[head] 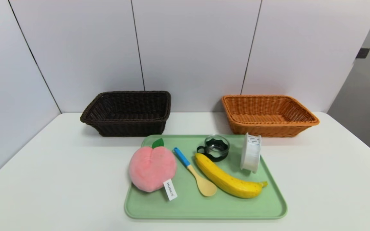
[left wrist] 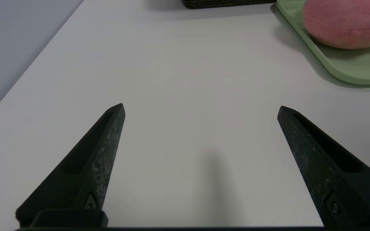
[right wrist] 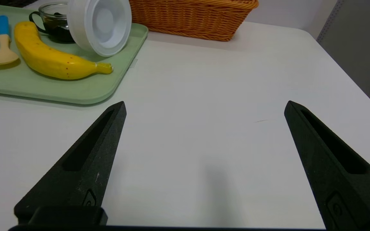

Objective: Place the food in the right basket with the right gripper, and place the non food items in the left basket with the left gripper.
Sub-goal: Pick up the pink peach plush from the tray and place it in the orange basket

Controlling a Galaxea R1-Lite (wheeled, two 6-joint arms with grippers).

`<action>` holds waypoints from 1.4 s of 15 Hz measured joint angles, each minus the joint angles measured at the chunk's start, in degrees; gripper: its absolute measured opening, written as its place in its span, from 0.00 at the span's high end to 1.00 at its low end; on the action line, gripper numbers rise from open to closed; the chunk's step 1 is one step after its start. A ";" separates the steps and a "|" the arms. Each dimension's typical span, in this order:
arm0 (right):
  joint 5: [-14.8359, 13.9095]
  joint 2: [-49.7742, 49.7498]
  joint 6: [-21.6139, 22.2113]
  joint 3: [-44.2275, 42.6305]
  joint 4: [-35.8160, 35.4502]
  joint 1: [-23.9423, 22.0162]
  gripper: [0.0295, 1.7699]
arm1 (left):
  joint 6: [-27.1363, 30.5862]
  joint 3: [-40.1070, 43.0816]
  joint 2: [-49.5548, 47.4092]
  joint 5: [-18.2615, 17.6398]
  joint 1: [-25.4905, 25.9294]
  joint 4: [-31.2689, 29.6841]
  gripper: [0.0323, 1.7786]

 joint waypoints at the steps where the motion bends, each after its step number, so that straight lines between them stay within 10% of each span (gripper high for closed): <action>1: 0.01 0.00 -0.49 0.00 -0.02 0.00 0.04 | -0.04 0.00 0.00 0.00 0.00 0.00 0.05; 21: 0.06 2.39 1.41 -3.06 0.07 -0.07 0.04 | -1.41 -8.90 2.11 -0.90 -0.05 6.42 0.05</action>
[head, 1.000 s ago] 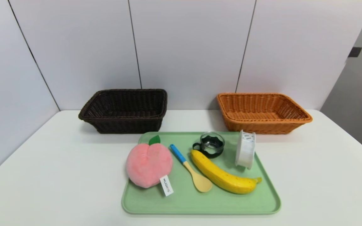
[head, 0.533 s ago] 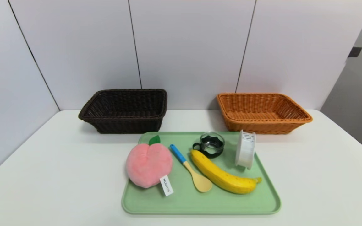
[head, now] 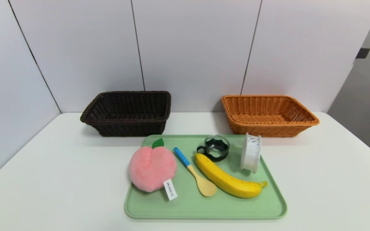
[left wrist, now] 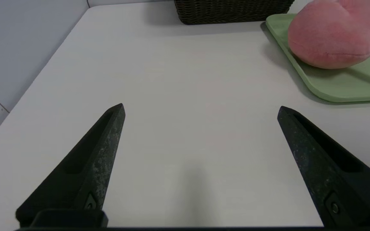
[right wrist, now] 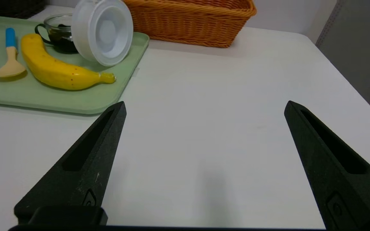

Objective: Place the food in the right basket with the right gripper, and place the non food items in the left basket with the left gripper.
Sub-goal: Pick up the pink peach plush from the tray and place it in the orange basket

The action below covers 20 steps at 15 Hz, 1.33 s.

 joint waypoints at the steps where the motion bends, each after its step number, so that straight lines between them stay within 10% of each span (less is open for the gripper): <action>1: 0.17 1.87 0.46 -1.89 -0.07 0.00 0.04 | 0.00 -2.67 1.69 -0.06 0.00 1.43 0.05; 11: 0.37 45.29 17.49 -49.94 5.68 2.26 0.04 | -6.29 -38.46 35.56 -3.56 -0.17 6.81 0.05; 20: -9.12 74.84 38.50 -80.09 34.74 29.62 0.04 | -7.14 -52.82 55.94 -2.23 -4.61 11.14 0.05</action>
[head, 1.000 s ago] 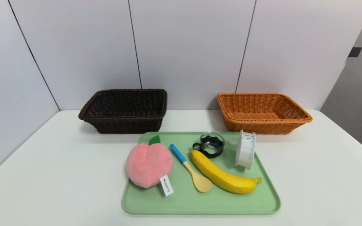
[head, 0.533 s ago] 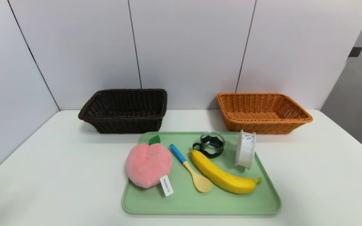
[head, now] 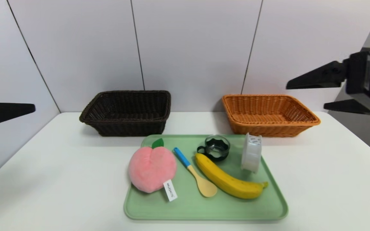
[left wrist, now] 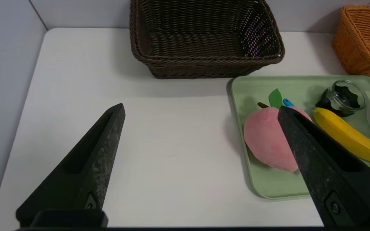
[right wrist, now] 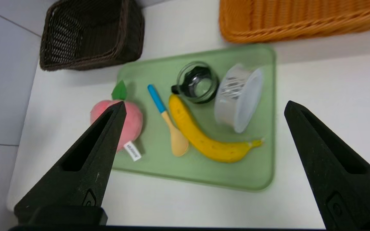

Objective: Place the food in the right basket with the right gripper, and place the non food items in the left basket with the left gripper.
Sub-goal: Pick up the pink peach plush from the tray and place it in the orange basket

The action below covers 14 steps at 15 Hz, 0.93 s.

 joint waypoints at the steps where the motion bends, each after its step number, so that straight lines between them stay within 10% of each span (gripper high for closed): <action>1: 0.00 2.50 2.52 -2.23 0.90 2.02 0.04 | -0.11 -0.02 0.96 0.05 -1.41 0.24 0.05; 6: 6.31 13.64 14.74 -16.02 10.44 11.19 0.04 | 0.24 -2.01 3.91 0.21 -2.97 10.61 0.05; 14: 14.56 27.66 16.59 -25.59 10.50 17.81 0.04 | -4.97 5.27 6.75 -0.52 -4.61 -0.45 0.05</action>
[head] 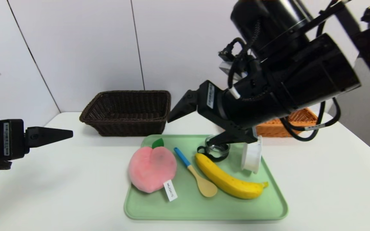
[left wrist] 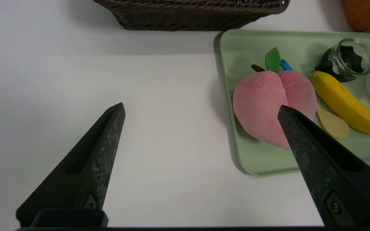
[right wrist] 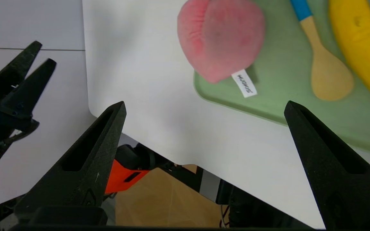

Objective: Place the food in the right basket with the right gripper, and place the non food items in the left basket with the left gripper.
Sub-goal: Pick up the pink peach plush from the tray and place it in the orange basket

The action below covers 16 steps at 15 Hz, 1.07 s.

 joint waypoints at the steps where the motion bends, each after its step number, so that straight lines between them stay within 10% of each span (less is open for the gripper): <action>1: -0.20 2.07 0.60 -1.38 -0.69 1.02 0.04 | -0.38 0.06 0.33 0.00 -0.66 1.55 0.05; 16: -5.52 19.94 10.50 -3.41 -9.40 4.05 0.04 | -2.28 0.96 2.83 -0.10 -1.76 3.69 0.05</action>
